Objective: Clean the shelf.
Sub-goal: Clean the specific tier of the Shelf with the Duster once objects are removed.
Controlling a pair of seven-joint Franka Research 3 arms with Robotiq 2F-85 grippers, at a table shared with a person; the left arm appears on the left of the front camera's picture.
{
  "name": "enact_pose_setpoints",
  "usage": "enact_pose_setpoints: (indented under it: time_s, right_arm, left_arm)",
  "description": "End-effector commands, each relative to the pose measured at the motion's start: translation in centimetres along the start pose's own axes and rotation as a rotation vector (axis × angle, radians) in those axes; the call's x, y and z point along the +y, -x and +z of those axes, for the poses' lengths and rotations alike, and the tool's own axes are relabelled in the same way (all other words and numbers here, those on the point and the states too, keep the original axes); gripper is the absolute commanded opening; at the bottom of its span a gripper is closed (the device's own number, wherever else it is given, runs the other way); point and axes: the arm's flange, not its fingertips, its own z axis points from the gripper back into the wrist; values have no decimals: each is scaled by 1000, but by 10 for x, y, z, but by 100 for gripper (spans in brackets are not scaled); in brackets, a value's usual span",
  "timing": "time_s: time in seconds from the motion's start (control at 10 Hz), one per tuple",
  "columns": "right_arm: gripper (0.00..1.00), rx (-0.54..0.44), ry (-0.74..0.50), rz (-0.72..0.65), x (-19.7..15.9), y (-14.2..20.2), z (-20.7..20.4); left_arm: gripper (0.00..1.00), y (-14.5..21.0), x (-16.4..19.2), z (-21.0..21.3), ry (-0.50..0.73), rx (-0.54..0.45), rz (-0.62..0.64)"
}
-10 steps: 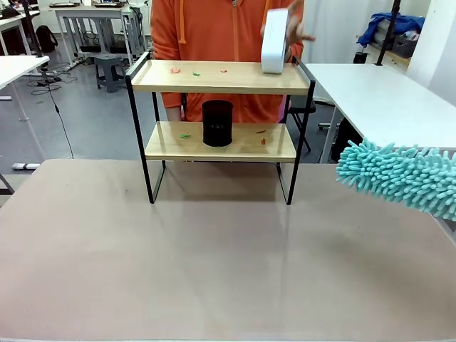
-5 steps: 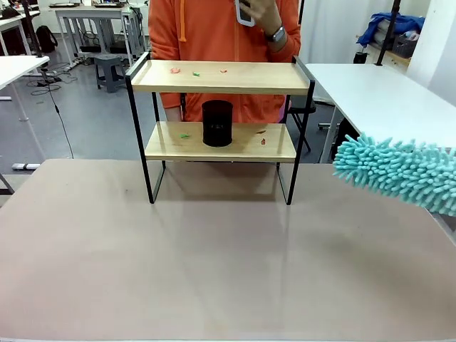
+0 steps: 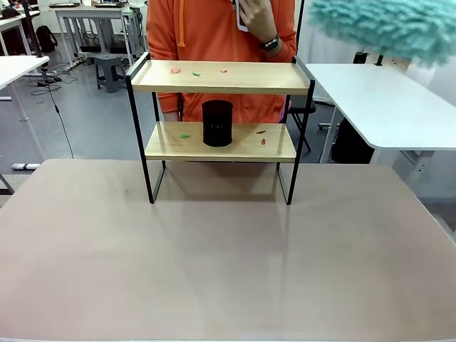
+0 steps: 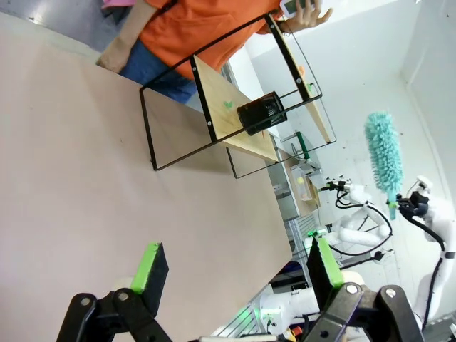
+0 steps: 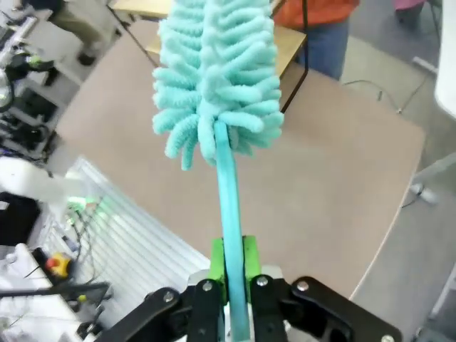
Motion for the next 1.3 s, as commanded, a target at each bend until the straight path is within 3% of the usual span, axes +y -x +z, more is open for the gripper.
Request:
enact_pose_setpoints:
  time_s: [0.0, 0.1, 0.2, 0.3, 0.4, 0.5, 0.9, 1.0, 1.2]
  right_arm:
    - [13, 113, 83, 17, 6, -37, -49]
    - [13, 209, 54, 86, 10, -24, -50]
    - [13, 34, 45, 33, 18, -24, -26]
    - [13, 34, 45, 33, 18, -24, -26]
    - [13, 125, 60, 80, 23, -36, -56]
    - [13, 151, 56, 89, 27, -47, -70]
    - [13, 104, 26, 96, 40, -103, -102]
    - [0, 62, 35, 88, 46, -116, -114]
    - [0, 53, 75, 16, 60, -147, -141]
  left_arm:
    - [100, -1, -1, -1, 17, -16, -20]
    - [100, -1, -1, -1, 17, -16, -20]
    - [100, -1, -1, -1, 17, -16, -20]
    - [100, -1, -1, -1, 17, -16, -20]
    - [100, -1, -1, -1, 17, -16, -20]
    - [100, -1, -1, -1, 17, -16, -20]
    - [100, -1, -1, -1, 17, -16, -20]
    - [100, -1, -1, -1, 17, -16, -20]
    - [100, -1, -1, -1, 17, -16, -20]
